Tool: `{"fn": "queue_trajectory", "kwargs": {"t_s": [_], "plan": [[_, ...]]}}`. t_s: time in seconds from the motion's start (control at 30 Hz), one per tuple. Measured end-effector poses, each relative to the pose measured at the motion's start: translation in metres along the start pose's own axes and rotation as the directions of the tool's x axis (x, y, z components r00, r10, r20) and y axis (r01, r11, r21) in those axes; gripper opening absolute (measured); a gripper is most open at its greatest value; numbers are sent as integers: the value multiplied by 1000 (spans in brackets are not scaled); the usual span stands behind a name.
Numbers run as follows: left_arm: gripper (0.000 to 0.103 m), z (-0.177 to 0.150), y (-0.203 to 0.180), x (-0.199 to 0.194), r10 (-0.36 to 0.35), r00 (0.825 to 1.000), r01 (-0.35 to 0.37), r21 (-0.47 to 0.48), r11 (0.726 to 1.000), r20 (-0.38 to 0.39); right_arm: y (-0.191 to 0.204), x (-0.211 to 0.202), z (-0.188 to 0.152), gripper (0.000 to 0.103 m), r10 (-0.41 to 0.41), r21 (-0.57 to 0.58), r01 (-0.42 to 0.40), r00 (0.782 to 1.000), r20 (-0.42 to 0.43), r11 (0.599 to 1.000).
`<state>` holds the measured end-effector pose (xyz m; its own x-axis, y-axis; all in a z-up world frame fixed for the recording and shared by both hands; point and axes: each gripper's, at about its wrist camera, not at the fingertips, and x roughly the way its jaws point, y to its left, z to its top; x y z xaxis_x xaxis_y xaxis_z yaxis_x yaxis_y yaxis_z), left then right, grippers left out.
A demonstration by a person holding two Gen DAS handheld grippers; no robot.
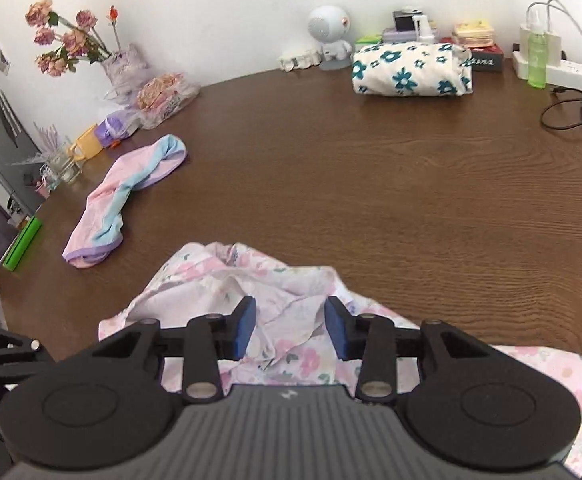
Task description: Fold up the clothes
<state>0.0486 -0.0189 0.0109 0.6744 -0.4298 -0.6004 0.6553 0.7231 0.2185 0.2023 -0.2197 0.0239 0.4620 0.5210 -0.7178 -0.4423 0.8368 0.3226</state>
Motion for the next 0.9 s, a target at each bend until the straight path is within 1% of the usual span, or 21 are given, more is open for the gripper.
{"fn": "queue_trajectory", "kwargs": {"t_s": [0.03, 0.07, 0.13, 0.2, 0.23, 0.27, 0.3, 0.33, 0.37, 0.47, 0.5, 0.57, 0.6, 0.63, 0.67, 0.73, 0.8, 0.83, 0.9], "plan": [[8, 2, -1, 7, -4, 1000, 4, 2, 1000, -8, 2, 4, -3, 33, 2, -15, -2, 1000, -18, 1000], [8, 2, 0, 6, -6, 1000, 6, -4, 1000, -6, 4, 8, -7, 33, 4, -30, -5, 999, -36, 1000], [8, 1, 2, 3, -10, 1000, 10, -17, 1000, 0, 7, 16, -13, 33, -19, -53, 16, 998, -60, 998], [8, 1, 4, 1, -13, 1000, 13, -29, 999, 5, 7, 15, -16, 33, -16, -58, 12, 998, -57, 998], [10, 1, 5, -1, -15, 1000, 15, -35, 999, 8, 8, 11, -15, 33, -13, -55, 10, 999, -49, 998], [12, 0, 6, -2, -17, 1000, 17, -41, 999, 11, 8, 3, -14, 33, -12, -58, 10, 1000, -26, 998], [16, 0, 8, -3, -18, 1000, 19, -47, 999, 13, 9, -6, -13, 33, -11, -63, 11, 1000, 0, 998], [27, 0, 9, -4, -20, 1000, 21, -54, 998, 16, 11, -15, -13, 34, -9, -70, 11, 1000, 26, 997], [35, 0, 10, -5, -22, 1000, 23, -60, 998, 19, 13, -25, -13, 35, -8, -78, 12, 999, 52, 997], [42, -1, 13, -9, -27, 999, 29, -78, 997, 27, 28, -43, -15, 38, 39, -124, -25, 993, 110, 992], [43, -2, 18, -15, -33, 999, 36, -102, 994, 38, 38, -45, -16, 40, 66, -158, -47, 991, 118, 986], [51, -4, 29, -26, -31, 998, 40, -154, 987, 61, 54, -36, -17, 41, 68, -215, -44, 992, 105, 976], [52, -5, 34, -32, -30, 997, 43, -180, 983, 73, 62, -30, -18, 42, 67, -242, -42, 993, 97, 969], [55, -7, 41, -37, -14, 996, 32, -212, 977, 84, 70, -25, -19, 42, 66, -270, -40, 994, 89, 962], [62, -8, 48, -42, 2, 996, 21, -243, 970, 95, 71, -16, -21, 42, 44, -278, -25, 997, 64, 960], [69, -12, 62, -47, 58, 994, -26, -318, 948, 91, 70, 3, -27, 41, -4, -289, 7, 1000, 10, 957], [69, -15, 76, -44, 80, 995, -49, -393, 918, 63, 64, 18, -35, 40, -45, -283, 36, 999, -26, 958], [69, -17, 83, -43, 89, 995, -60, -429, 901, 48, 62, 20, -37, 40, -44, -281, 36, 999, -22, 959], [68, -19, 94, -34, 73, 997, -55, -490, 870, 17, 59, 22, -43, 40, -41, -278, 36, 999, -10, 960]]}}
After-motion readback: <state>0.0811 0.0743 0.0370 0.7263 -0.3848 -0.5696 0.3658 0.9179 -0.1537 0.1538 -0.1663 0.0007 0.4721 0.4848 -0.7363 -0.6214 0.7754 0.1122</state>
